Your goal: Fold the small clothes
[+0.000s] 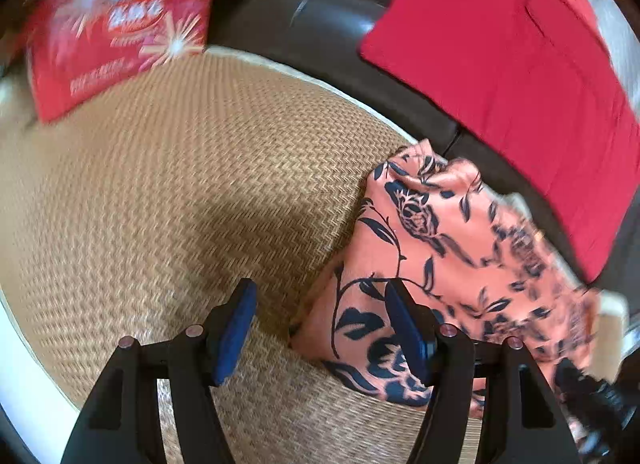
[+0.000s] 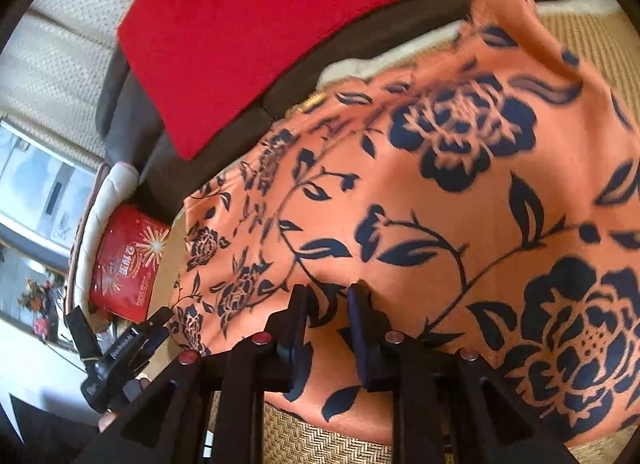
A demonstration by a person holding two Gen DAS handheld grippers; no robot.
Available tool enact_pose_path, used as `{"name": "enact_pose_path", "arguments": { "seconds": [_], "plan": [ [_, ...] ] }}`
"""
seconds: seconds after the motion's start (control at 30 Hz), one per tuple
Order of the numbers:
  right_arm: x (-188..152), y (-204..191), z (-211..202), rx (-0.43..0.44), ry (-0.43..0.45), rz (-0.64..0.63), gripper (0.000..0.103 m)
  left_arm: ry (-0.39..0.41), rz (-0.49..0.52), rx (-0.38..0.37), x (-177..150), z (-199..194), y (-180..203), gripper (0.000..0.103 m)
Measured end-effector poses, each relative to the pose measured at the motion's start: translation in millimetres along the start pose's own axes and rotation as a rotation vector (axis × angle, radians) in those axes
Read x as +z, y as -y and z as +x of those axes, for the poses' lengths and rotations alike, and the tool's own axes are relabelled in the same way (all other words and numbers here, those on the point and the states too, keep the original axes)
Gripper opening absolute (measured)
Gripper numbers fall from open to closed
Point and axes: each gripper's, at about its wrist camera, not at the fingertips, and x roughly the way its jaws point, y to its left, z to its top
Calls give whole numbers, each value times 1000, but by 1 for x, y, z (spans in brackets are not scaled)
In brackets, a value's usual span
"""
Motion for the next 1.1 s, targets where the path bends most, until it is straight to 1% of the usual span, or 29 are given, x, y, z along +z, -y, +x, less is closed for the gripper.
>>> {"name": "enact_pose_path", "arguments": {
  "seconds": [0.03,0.1,0.17,0.2,0.23,0.3,0.33,0.37,0.4,0.57,0.63,0.7,0.73,0.77,0.8,0.83,0.87,0.9,1.0,1.07,1.1],
  "plan": [
    [1,-3,-4,6,18,-17,26,12,-20,-5,0,-5,-4,67],
    [4,-17,-2,51,42,-62,26,26,-50,-19,-5,-14,-8,67],
    [4,-36,1,107,45,-106,26,16,-92,-41,-10,-17,-17,67],
    [4,-44,4,118,36,-131,26,0,-112,-43,-14,-15,-21,67],
    [3,-52,9,111,20,-155,26,-12,-129,-46,-17,-14,-24,67],
    [-3,-62,25,61,-27,-185,26,-32,-167,-61,-24,-13,-28,67],
    [-7,-63,37,22,-65,-192,26,-45,-173,-71,-27,-9,-29,67],
    [-8,-63,43,-3,-83,-192,24,-62,-169,-82,-29,-6,-27,67],
    [-10,-61,48,-10,-95,-184,24,-76,-168,-92,-28,-1,-25,67],
    [-10,-51,48,38,-108,-150,24,-124,-175,-169,-38,9,-11,67],
    [-9,-45,50,52,-121,-144,24,-110,-184,-183,-37,12,-7,66],
    [-12,-45,51,38,-144,-158,21,-98,-175,-185,-36,15,-3,66],
    [-14,-45,53,26,-157,-172,20,-84,-173,-182,-35,16,-1,63],
    [-16,-48,55,10,-160,-184,14,-70,-163,-181,-35,18,1,59],
    [-17,-49,56,-4,-161,-190,12,-66,-154,-179,-34,20,3,49],
    [-17,-47,57,-1,-163,-180,11,-61,-143,-179,-34,23,6,44],
    [-16,-42,57,16,-168,-152,9,-49,-137,-184,-34,24,8,41],
    [-15,-38,57,26,-174,-130,3,-41,-132,-186,-33,27,11,38],
    [-13,-29,59,62,-198,-84,2,-10,-91,-181,-31,31,20,37],
    [-14,-29,60,70,-207,-84,2,1,-82,-182,-29,34,24,42],
    [-15,-29,60,70,-208,-89,2,5,-83,-188,-29,33,24,51]
  ]
}}
